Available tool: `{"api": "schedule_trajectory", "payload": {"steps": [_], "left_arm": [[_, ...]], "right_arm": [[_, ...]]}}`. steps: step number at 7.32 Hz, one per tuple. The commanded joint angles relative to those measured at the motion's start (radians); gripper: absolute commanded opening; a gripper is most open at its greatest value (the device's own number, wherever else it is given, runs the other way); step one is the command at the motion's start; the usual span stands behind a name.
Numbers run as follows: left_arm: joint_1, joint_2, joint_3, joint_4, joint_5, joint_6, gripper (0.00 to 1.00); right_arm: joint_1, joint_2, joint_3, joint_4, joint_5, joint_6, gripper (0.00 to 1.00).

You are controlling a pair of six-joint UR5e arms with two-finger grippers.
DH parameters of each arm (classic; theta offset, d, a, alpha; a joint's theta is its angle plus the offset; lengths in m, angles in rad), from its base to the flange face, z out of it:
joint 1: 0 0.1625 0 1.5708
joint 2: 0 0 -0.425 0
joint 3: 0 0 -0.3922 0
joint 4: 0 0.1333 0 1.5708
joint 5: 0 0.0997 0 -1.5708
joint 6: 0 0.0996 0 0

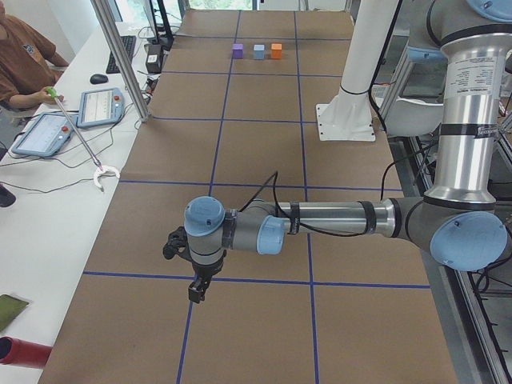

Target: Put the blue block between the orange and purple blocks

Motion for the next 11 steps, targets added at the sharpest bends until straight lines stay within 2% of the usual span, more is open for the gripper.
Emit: {"api": "schedule_trajectory", "payload": {"steps": [1,4,7,11], "left_arm": [[0.000,0.002,-0.014,-0.034,-0.003,-0.140,1.00],[0.000,0.010,-0.043,-0.021,-0.012,-0.151,1.00],[0.003,0.008,-0.043,-0.018,-0.013,-0.153,1.00],[0.003,0.008,-0.043,-0.018,-0.013,-0.153,1.00]], "right_arm": [[0.002,-0.003,-0.036,0.000,-0.006,0.004,1.00],[0.000,0.001,-0.038,0.016,-0.008,0.022,1.00],[-0.001,0.000,-0.084,0.129,-0.008,0.116,1.00],[-0.001,0.001,-0.078,0.132,-0.003,0.116,1.00]]}}
